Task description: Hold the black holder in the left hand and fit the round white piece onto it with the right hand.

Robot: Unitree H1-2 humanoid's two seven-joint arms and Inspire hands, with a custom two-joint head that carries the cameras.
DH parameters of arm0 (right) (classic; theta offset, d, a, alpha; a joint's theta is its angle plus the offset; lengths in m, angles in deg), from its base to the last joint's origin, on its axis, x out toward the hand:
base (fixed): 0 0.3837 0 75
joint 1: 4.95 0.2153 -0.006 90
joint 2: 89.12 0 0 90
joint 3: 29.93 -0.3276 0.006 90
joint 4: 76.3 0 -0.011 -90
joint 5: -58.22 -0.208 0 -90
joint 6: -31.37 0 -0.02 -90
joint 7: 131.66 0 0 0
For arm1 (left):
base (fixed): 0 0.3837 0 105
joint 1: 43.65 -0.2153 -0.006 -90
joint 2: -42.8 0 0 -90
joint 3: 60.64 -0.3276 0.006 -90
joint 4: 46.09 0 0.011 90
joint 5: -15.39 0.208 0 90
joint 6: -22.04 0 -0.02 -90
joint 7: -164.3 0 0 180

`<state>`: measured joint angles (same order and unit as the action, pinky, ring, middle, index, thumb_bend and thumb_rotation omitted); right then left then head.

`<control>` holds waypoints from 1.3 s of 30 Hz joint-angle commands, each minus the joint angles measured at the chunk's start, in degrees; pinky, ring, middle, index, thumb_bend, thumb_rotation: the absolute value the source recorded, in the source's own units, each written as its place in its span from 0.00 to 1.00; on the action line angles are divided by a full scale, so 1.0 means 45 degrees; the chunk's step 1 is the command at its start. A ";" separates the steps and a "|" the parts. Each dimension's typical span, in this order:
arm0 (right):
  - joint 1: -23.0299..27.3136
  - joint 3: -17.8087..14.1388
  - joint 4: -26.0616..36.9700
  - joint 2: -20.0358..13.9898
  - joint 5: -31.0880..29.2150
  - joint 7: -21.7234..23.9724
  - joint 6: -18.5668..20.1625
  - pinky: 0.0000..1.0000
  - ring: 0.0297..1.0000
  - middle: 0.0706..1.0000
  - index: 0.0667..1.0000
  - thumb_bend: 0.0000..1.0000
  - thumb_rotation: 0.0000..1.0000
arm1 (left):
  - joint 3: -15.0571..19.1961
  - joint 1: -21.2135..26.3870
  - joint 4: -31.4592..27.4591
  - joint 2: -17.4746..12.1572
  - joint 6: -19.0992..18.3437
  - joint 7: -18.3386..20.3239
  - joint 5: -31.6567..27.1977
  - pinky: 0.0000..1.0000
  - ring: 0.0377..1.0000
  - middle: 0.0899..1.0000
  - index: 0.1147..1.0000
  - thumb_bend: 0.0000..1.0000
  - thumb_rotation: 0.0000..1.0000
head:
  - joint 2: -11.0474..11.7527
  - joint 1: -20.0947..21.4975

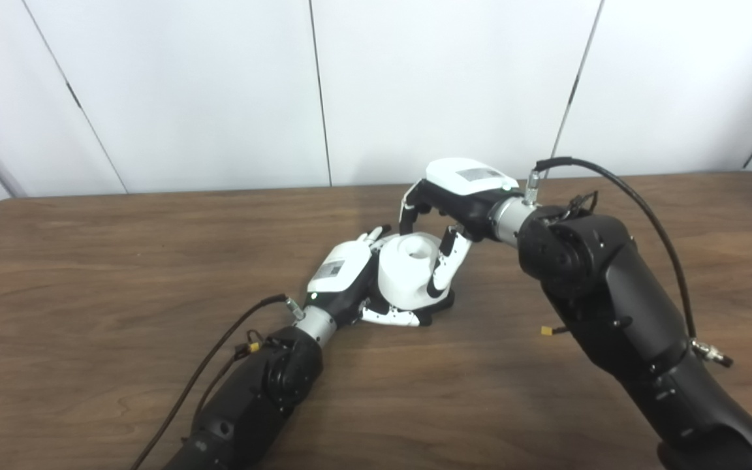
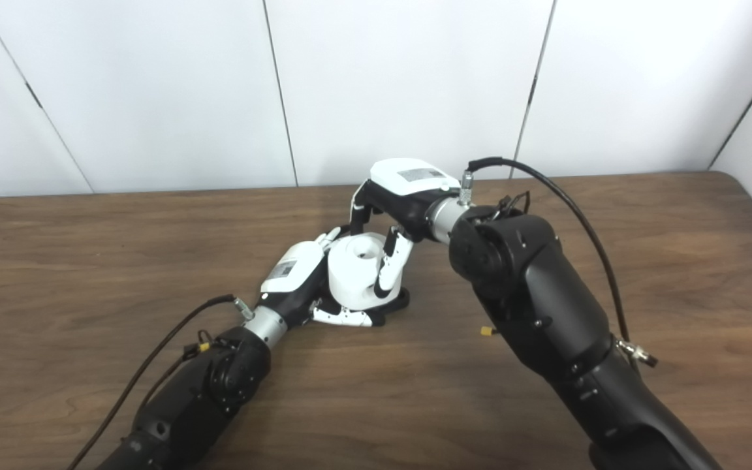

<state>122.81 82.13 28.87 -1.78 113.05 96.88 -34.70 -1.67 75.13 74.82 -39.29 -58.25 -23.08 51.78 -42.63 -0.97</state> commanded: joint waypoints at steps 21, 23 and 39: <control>0.1372 0.0330 -0.0511 -0.0630 -0.0010 -0.0343 -0.1377 0.64 0.73 0.69 0.44 0.53 0.14 | -0.0802 -0.1546 -0.0004 0.0083 -0.0906 0.1321 0.0264 1.00 1.00 0.91 0.41 0.52 0.06 | -0.0226 0.0303; 0.1435 0.0298 -0.0568 -0.0723 -0.0099 -0.0354 -0.1545 0.63 0.73 0.69 0.44 0.53 0.14 | -0.0807 -0.1518 0.0010 0.0084 -0.0870 0.1276 0.0279 1.00 1.00 0.90 0.41 0.52 0.06 | -0.0290 0.0354; 0.0701 0.0505 -0.0363 -0.0807 -0.0324 0.0102 -0.1635 0.64 0.73 0.77 0.68 0.83 0.21 | -0.0730 -0.1449 -0.0024 0.0138 -0.0892 0.1242 0.0223 1.00 1.00 0.91 0.41 0.52 0.06 | -0.0295 0.0184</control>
<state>124.17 84.67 25.67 -4.65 111.88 95.92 -42.25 -1.76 73.36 71.42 -39.49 -60.61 -22.54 51.36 -43.95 -0.09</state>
